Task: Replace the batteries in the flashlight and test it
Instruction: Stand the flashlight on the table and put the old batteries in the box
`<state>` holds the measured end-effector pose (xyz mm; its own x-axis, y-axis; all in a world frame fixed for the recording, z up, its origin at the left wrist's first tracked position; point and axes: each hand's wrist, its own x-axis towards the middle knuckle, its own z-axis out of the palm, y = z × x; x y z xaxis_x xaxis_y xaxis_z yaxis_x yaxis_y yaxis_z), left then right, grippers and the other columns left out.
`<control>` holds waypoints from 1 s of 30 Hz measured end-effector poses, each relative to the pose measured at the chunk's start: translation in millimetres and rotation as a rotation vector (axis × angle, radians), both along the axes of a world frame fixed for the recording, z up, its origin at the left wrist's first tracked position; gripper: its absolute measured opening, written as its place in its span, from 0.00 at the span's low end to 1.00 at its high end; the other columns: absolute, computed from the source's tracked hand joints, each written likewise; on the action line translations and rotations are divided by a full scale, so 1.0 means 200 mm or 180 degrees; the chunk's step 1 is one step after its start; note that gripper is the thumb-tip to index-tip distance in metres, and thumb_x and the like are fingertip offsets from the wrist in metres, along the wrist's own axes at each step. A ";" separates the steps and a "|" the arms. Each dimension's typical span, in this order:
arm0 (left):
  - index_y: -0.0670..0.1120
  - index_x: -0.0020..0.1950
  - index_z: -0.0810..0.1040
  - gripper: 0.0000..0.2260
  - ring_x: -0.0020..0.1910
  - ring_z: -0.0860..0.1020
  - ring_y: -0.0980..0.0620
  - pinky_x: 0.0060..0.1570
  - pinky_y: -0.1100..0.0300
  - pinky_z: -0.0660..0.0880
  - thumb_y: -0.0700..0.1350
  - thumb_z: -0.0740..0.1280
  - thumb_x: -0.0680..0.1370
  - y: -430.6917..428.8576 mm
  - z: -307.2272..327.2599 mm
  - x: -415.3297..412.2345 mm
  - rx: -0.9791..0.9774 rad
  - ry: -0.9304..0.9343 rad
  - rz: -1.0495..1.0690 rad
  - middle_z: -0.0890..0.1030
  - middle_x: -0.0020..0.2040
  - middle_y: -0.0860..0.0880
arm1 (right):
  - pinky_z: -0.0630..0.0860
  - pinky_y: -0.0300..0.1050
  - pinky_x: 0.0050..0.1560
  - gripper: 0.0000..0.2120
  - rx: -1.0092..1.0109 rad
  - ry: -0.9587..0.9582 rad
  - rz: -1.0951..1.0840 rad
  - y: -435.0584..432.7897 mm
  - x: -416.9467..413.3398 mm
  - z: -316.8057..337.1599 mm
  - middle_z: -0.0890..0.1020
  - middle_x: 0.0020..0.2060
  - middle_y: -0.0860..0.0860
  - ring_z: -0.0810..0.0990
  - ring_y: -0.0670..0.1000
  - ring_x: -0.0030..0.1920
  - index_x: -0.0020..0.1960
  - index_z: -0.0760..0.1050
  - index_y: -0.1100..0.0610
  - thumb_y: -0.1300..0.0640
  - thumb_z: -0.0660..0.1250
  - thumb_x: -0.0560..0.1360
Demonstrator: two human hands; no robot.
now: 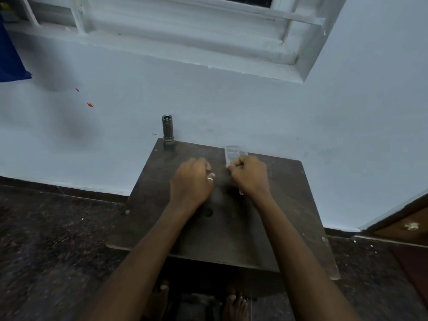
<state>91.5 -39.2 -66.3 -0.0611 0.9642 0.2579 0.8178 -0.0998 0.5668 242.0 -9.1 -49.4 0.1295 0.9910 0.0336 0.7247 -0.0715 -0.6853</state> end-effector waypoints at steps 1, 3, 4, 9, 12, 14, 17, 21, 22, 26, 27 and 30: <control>0.49 0.50 0.78 0.06 0.49 0.77 0.49 0.46 0.55 0.73 0.48 0.69 0.75 -0.01 0.00 0.07 -0.0113 -0.0104 -0.0086 0.80 0.47 0.50 | 0.75 0.43 0.42 0.11 0.0003 -0.0083 -0.0115 -0.02 0.06 0.01 0.83 0.33 0.52 0.82 0.54 0.41 0.35 0.78 0.58 0.56 0.68 0.75; 0.49 0.49 0.78 0.05 0.47 0.78 0.49 0.46 0.54 0.75 0.48 0.69 0.75 -0.02 0.01 0.20 -0.0364 -0.0194 -0.0221 0.81 0.46 0.50 | 0.72 0.43 0.40 0.12 -0.0107 -0.0303 -0.0232 -0.05 0.17 0.02 0.83 0.35 0.52 0.82 0.54 0.41 0.34 0.77 0.56 0.54 0.68 0.76; 0.49 0.49 0.79 0.05 0.48 0.79 0.49 0.46 0.53 0.76 0.47 0.69 0.74 -0.02 0.01 0.26 -0.0474 -0.0202 -0.0256 0.81 0.46 0.50 | 0.71 0.43 0.39 0.14 -0.0220 -0.0402 -0.0232 -0.06 0.21 0.03 0.82 0.34 0.53 0.81 0.54 0.40 0.34 0.76 0.56 0.52 0.69 0.76; 0.47 0.50 0.80 0.10 0.51 0.79 0.45 0.48 0.52 0.76 0.51 0.70 0.74 -0.02 -0.02 0.38 -0.0655 -0.0052 -0.0199 0.83 0.49 0.48 | 0.62 0.43 0.30 0.15 -0.0767 -0.0680 -0.0034 -0.05 0.26 -0.02 0.78 0.36 0.56 0.79 0.58 0.41 0.35 0.73 0.57 0.47 0.71 0.71; 0.47 0.50 0.81 0.09 0.52 0.80 0.45 0.49 0.52 0.77 0.49 0.72 0.73 0.00 -0.03 0.36 -0.0753 -0.0062 -0.0205 0.83 0.50 0.47 | 0.64 0.43 0.33 0.11 -0.0781 -0.0808 0.0025 -0.05 0.25 -0.01 0.79 0.41 0.57 0.80 0.60 0.47 0.41 0.75 0.58 0.51 0.72 0.71; 0.48 0.50 0.82 0.08 0.52 0.80 0.44 0.49 0.52 0.78 0.50 0.72 0.74 0.02 -0.02 0.33 -0.0834 0.0014 -0.0128 0.83 0.51 0.46 | 0.68 0.44 0.39 0.11 -0.0766 -0.0948 0.0083 -0.05 0.24 0.00 0.81 0.47 0.59 0.80 0.61 0.50 0.46 0.77 0.60 0.53 0.72 0.72; 0.46 0.51 0.80 0.09 0.52 0.79 0.42 0.46 0.52 0.76 0.50 0.67 0.77 0.02 0.00 0.31 -0.0720 0.0592 -0.0141 0.82 0.53 0.45 | 0.71 0.47 0.44 0.12 -0.0778 -0.1123 0.0135 -0.05 0.23 0.00 0.82 0.52 0.59 0.80 0.61 0.54 0.52 0.77 0.61 0.55 0.72 0.73; 0.45 0.51 0.76 0.07 0.50 0.77 0.44 0.39 0.54 0.67 0.46 0.61 0.80 0.00 0.09 0.30 0.0041 0.1268 -0.0336 0.77 0.51 0.45 | 0.75 0.49 0.48 0.16 -0.0848 -0.1262 0.0204 -0.05 0.23 0.03 0.80 0.55 0.57 0.79 0.61 0.56 0.56 0.77 0.59 0.51 0.73 0.74; 0.46 0.53 0.77 0.06 0.51 0.76 0.44 0.39 0.54 0.68 0.45 0.62 0.80 0.03 0.13 0.30 0.0150 0.1275 -0.0277 0.77 0.52 0.45 | 0.76 0.50 0.49 0.16 -0.0894 -0.1281 0.0255 -0.04 0.23 0.03 0.80 0.55 0.57 0.80 0.60 0.55 0.56 0.77 0.59 0.50 0.74 0.74; 0.48 0.57 0.80 0.09 0.60 0.70 0.45 0.43 0.53 0.72 0.43 0.67 0.77 0.30 0.24 0.28 -0.0264 0.1373 -0.0202 0.74 0.57 0.46 | 0.79 0.50 0.47 0.15 -0.0964 -0.1247 0.0474 -0.02 0.24 0.04 0.83 0.50 0.56 0.81 0.57 0.50 0.53 0.80 0.59 0.51 0.75 0.73; 0.47 0.56 0.80 0.09 0.61 0.69 0.45 0.43 0.53 0.72 0.43 0.68 0.76 0.36 0.25 0.29 -0.0350 0.1443 -0.0247 0.74 0.58 0.45 | 0.79 0.50 0.46 0.14 -0.0934 -0.1282 0.0498 -0.02 0.24 0.04 0.83 0.50 0.57 0.81 0.57 0.49 0.54 0.80 0.60 0.52 0.75 0.73; 0.47 0.56 0.80 0.10 0.62 0.67 0.43 0.46 0.53 0.71 0.43 0.68 0.75 0.47 0.22 0.32 -0.0595 0.1624 -0.0330 0.73 0.58 0.45 | 0.76 0.48 0.45 0.10 -0.0759 -0.1475 0.0620 -0.04 0.23 0.05 0.82 0.50 0.58 0.79 0.57 0.46 0.54 0.78 0.61 0.55 0.71 0.76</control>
